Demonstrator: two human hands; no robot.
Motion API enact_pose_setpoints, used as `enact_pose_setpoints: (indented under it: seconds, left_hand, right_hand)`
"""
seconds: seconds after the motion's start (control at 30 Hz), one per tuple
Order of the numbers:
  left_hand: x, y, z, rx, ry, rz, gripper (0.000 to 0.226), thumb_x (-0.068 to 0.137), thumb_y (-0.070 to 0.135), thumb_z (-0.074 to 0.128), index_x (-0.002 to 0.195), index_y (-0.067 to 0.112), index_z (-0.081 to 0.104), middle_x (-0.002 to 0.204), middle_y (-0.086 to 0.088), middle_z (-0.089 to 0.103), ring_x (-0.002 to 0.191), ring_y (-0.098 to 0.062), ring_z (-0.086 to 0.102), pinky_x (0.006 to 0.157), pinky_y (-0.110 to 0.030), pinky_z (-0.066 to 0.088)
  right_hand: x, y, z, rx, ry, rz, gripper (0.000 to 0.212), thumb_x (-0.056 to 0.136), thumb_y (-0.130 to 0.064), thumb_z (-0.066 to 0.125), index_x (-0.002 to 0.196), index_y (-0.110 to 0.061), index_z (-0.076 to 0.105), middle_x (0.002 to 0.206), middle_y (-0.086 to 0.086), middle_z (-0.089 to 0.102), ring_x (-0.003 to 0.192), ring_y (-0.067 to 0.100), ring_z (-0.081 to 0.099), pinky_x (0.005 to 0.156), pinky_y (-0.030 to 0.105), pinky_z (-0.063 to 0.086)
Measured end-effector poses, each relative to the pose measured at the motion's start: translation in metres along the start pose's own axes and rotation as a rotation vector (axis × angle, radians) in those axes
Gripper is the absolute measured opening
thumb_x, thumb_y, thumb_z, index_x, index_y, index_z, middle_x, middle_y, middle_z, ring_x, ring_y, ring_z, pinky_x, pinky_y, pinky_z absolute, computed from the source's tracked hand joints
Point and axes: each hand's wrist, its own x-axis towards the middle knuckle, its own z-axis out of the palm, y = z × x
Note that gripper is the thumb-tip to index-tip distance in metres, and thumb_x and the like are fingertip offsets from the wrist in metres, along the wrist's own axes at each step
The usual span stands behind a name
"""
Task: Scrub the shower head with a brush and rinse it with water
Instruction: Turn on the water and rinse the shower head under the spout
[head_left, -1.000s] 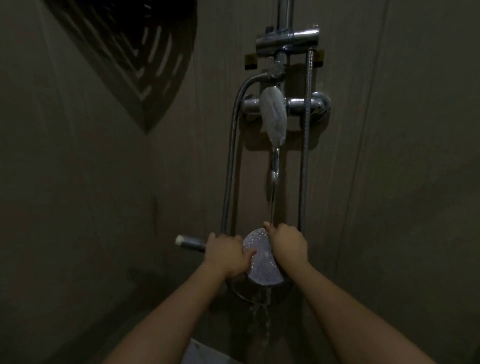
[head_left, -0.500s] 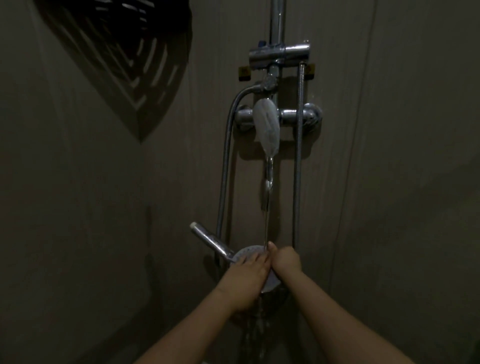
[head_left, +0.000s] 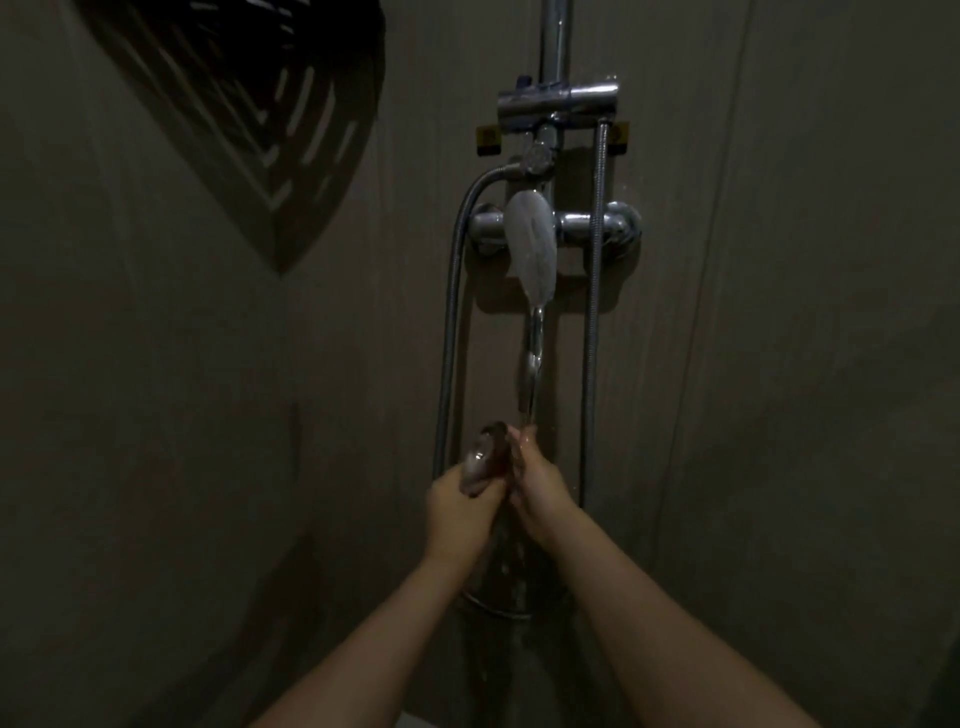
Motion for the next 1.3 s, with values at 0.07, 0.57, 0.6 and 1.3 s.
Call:
enact_pose_setpoints:
  seconds: [0.07,0.57,0.6,1.3]
  left_hand:
    - [0.005,0.006,-0.003,-0.241,0.1,-0.158,0.015,0.081,-0.002,0.064,0.091,0.008,0.066,0.073,0.003,0.063,0.062,-0.003,0.06,0.051,-0.004,0.045]
    - [0.026,-0.017,-0.022,-0.484,0.423,-0.531,0.034,0.085,0.037,0.064,0.083,0.002,0.063,0.092,-0.018,0.064,0.084,-0.026,0.06,0.076,-0.036,0.048]
    - [0.024,-0.016,-0.022,-0.466,0.447,-0.548,0.038,0.087,0.039,0.06,0.089,0.001,0.063,0.097,-0.021,0.065,0.087,-0.028,0.061,0.077,-0.036,0.048]
    - [0.024,0.006,-0.016,-0.552,-0.085,-0.648,0.022,0.094,0.007,0.041,0.111,-0.001,0.051,0.098,-0.017,0.057,0.097,-0.034,0.057,0.086,-0.046,0.048]
  right_hand:
    - [0.001,0.01,-0.004,-0.264,0.007,-0.028,0.046,0.096,-0.045,0.038,0.13,-0.016,0.051,0.124,0.007,0.058,0.118,0.022,0.054,0.106,0.038,0.04]
    - [-0.015,0.014,-0.038,-1.386,-0.085,-0.183,0.034,0.063,-0.041,0.081,0.069,-0.028,0.051,0.08,-0.007,0.061,0.08,0.011,0.055,0.062,0.024,0.042]
    - [-0.017,0.01,-0.037,-1.397,-0.081,-0.199,0.036,0.064,-0.044,0.081,0.067,-0.029,0.048,0.08,-0.005,0.06,0.08,0.013,0.056,0.062,0.024,0.042]
    - [-0.016,0.015,-0.058,-1.987,0.119,-0.483,0.045,0.091,-0.021,0.049,0.135,-0.024,0.042,0.121,0.006,0.059,0.11,0.027,0.058,0.089,0.036,0.046]
